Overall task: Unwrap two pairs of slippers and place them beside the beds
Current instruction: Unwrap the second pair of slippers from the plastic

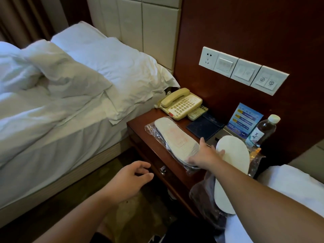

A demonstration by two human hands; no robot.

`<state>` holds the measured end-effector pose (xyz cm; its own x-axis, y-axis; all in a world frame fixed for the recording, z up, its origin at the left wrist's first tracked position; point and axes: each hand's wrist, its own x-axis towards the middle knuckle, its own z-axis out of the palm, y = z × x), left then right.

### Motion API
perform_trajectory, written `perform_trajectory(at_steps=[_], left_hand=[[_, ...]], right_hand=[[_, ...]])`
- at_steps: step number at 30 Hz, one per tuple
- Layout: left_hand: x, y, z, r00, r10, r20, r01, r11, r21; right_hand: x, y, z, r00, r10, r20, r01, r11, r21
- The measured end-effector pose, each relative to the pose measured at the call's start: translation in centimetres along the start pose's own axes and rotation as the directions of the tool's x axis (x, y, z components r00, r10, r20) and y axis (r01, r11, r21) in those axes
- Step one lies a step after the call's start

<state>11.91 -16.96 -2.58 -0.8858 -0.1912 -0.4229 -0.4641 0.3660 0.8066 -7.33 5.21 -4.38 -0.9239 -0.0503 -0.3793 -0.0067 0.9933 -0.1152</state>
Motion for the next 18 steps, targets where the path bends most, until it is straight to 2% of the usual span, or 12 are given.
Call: perform_trajectory(at_steps=[4, 6, 9, 11, 15, 18], left_hand=[[0.2, -0.2, -0.9, 1.0, 0.007, -0.031, -0.007, 1.0, 0.009], [0.2, -0.1, -1.0, 0.999, -0.008, -0.04, 0.007, 1.0, -0.016], [0.1, 0.3, -0.7, 0.999, -0.008, -0.054, 0.006, 0.999, -0.039], [-0.2, 0.6, -0.5, 0.998, 0.002, -0.062, -0.005, 0.999, -0.047], [-1.6, 2.2, -0.5, 0.995, -0.004, -0.103, -0.009, 0.992, -0.124], [-3.3, 4.3, -1.4, 0.99, -0.042, -0.135, -0.001, 0.954, -0.3]], right_hand=[[-0.2, -1.5, -0.3, 1.0, 0.001, -0.026, -0.003, 0.997, -0.08], [-0.7, -1.9, -0.3, 0.999, -0.029, -0.04, 0.031, 0.999, 0.045], [-1.9, -2.3, -0.3, 0.996, -0.089, -0.003, 0.084, 0.93, 0.359], [-3.2, -2.7, -0.4, 0.989, -0.147, -0.03, 0.145, 0.888, 0.436], [-6.8, -3.9, -0.9, 0.941, -0.223, -0.255, 0.324, 0.81, 0.489], [-10.3, -4.2, -1.6, 0.849, -0.295, -0.439, 0.449, 0.841, 0.301]])
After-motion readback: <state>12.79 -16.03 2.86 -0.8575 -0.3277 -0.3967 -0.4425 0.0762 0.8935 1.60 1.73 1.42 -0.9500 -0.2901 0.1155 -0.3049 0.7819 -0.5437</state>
